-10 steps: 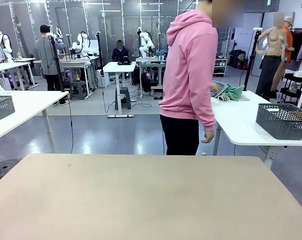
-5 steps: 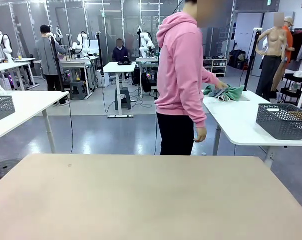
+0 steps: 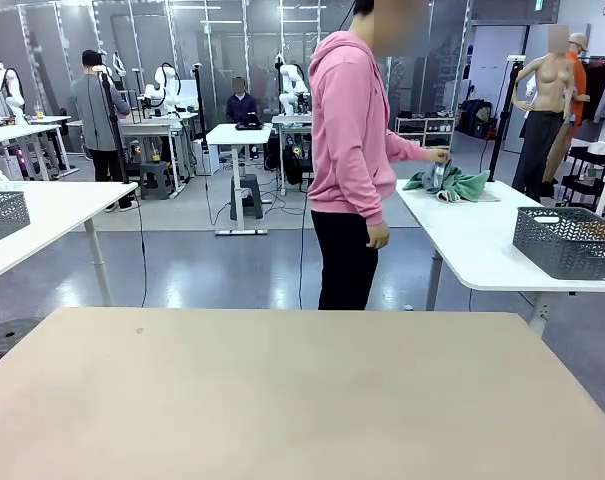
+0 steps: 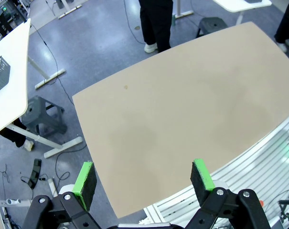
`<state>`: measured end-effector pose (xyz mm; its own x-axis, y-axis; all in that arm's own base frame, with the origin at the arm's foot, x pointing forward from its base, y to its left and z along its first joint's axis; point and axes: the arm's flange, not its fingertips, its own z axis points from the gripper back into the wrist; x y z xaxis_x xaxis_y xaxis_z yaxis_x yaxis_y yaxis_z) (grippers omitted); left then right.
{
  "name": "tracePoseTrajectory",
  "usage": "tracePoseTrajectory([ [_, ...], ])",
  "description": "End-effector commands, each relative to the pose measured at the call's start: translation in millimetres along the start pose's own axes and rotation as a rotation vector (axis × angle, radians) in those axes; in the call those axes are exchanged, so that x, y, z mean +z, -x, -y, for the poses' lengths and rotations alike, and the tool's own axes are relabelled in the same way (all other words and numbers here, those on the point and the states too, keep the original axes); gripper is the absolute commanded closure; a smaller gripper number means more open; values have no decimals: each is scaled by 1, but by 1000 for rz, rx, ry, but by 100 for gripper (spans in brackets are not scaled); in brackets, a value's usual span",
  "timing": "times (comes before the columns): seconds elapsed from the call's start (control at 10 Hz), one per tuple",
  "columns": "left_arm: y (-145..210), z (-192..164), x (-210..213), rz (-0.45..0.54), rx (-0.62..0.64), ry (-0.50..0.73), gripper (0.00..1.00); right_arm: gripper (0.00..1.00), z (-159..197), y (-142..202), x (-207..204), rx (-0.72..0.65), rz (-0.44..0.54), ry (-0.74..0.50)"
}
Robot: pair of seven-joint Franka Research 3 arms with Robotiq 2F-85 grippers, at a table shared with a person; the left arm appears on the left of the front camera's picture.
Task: Fold the towels and place them in the basket.
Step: When a person lays out a Towel with hook on the table, fold it in half twice.
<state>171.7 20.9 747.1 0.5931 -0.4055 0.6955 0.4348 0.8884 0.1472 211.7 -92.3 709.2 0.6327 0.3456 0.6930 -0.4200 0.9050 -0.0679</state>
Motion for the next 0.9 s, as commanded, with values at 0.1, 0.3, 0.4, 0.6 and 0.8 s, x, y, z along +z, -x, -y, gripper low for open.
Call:
tracePoseTrajectory([
  [0.1,-1,2,4,-10,-7,5,0,0,1,0,-1,-1,-6,-3],
  [0.3,-1,2,4,-10,-7,5,0,0,1,0,-1,-1,-6,-3],
  [0.4,-1,2,4,-10,-7,5,0,0,1,0,-1,-1,-6,-3],
  [0.6,-1,2,4,-10,-7,5,0,0,1,0,-1,-1,-6,-3],
  [0.8,-1,2,4,-10,-7,5,0,0,1,0,-1,-1,-6,-3],
])
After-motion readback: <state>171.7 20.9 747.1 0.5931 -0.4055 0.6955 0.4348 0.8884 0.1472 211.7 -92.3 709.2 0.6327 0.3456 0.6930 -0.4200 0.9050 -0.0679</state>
